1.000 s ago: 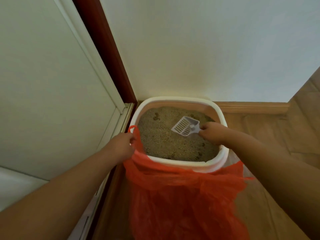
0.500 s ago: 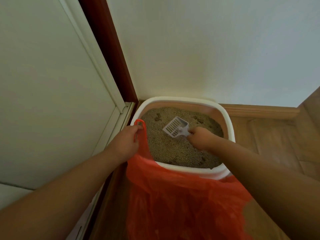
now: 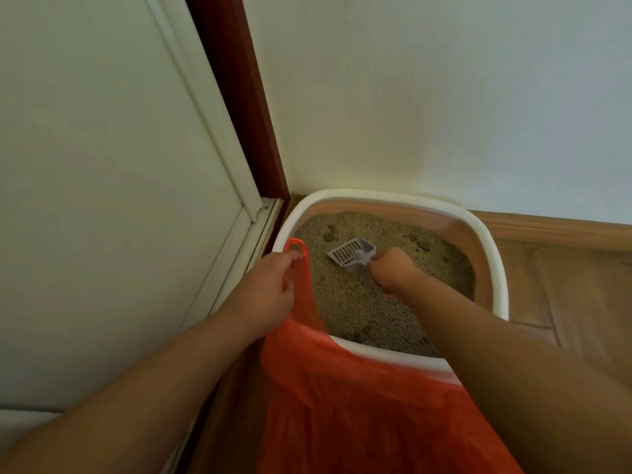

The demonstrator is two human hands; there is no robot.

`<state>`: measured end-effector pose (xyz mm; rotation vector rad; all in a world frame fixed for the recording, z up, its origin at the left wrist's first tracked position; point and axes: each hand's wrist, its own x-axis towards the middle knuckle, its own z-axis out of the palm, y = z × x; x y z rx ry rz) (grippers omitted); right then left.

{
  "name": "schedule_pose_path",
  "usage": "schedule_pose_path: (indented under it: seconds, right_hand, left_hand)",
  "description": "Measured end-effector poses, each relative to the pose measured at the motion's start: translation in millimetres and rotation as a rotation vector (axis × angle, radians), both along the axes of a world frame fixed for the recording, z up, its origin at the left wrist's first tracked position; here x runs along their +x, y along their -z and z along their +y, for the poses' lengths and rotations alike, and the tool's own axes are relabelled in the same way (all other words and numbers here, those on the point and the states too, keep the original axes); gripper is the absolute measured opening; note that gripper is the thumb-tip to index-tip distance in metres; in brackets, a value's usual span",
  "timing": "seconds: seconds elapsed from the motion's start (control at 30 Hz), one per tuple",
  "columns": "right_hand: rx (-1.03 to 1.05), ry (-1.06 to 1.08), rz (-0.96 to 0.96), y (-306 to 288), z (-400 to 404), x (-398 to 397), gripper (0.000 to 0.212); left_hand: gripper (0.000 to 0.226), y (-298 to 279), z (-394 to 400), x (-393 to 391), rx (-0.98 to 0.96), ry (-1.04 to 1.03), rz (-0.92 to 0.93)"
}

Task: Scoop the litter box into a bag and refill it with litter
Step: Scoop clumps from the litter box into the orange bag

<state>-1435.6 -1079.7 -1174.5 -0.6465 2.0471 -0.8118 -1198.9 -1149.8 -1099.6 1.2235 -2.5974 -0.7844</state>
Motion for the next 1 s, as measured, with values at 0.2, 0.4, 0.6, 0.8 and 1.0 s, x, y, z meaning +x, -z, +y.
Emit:
schedule_pose_path:
  seconds: [0.2, 0.4, 0.6, 0.8, 1.0]
  right_hand:
    - [0.05, -0.035, 0.103, 18, -35, -5, 0.031]
    - [-0.003, -0.007, 0.086, 33, -58, 6, 0.03]
    - [-0.132, 0.069, -0.085, 49, -52, 15, 0.043]
    - [-0.241, 0.072, -0.135, 42, -28, 12, 0.046]
    - [-0.221, -0.008, -0.037, 22, 14, -2, 0.047]
  left_hand:
    - [0.054, -9, -7, 9, 0.042, -0.026, 0.029]
    - [0.058, -12, -2, 18, 0.077, -0.028, 0.023]
    - [0.059, -14, 2, 21, 0.07, -0.014, 0.029]
    - [0.06, -14, 4, 14, 0.051, 0.003, 0.038]
    - [0.061, -15, 10, 3, 0.041, 0.04, 0.032]
